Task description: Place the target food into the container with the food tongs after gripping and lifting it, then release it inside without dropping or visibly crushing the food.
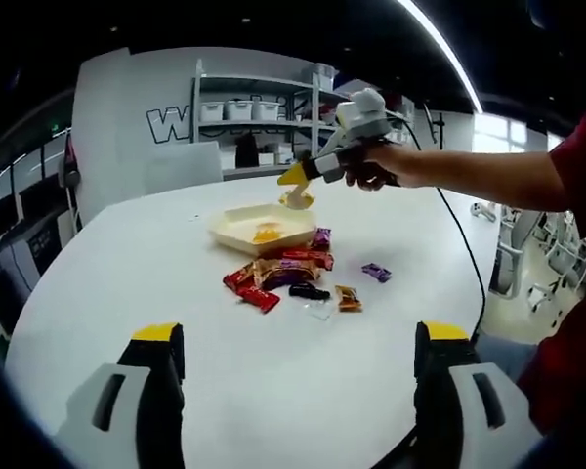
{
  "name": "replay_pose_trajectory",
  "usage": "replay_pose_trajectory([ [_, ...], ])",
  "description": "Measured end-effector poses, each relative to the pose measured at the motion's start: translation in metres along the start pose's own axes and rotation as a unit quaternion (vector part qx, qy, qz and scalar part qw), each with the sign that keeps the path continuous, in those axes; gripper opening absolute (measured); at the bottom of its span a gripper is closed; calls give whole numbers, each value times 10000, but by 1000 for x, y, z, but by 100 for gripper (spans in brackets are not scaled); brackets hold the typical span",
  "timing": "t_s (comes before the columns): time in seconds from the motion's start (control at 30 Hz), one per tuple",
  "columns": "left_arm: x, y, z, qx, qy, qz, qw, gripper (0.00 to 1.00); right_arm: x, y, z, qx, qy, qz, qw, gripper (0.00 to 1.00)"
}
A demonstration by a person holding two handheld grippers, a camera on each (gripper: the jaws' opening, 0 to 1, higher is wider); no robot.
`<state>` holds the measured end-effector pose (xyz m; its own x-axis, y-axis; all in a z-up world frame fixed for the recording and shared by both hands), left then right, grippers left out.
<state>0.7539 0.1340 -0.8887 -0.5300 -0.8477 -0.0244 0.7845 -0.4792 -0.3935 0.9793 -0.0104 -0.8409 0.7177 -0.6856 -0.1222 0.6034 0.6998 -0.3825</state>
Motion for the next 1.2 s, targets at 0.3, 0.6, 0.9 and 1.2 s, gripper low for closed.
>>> replay_pose_trajectory([
  [0.3, -4, -1, 0, -29, 45, 46, 10000, 95, -1, 8, 1, -35, 12, 3, 10000, 16],
  [0.6, -8, -1, 4, -5, 81, 103, 9999, 95, 0, 15, 6, -56, -26, 2, 10000, 16],
  [0.9, -12, -6, 10, 11, 160, 177, 9997, 94, 3, 19, 11, -51, -18, 17, 10000, 16],
  [1.2, -14, -8, 13, 50, 161, 227, 9996, 94, 11, 20, 23, 133, -95, -147, 9998, 22],
])
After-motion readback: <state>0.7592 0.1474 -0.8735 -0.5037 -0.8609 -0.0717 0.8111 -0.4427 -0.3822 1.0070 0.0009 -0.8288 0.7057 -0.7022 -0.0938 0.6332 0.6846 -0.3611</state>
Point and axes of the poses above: the point that each gripper's makers call its tool centre point, and the gripper's own axes: y roughly forward along the fingers, x roughly to its right, z roughly out of its top, the point moved 3 cm from there along -y, roughly backward along the fingers, and after that the axes turned 3 degrees about y, right-handed, at the moved point
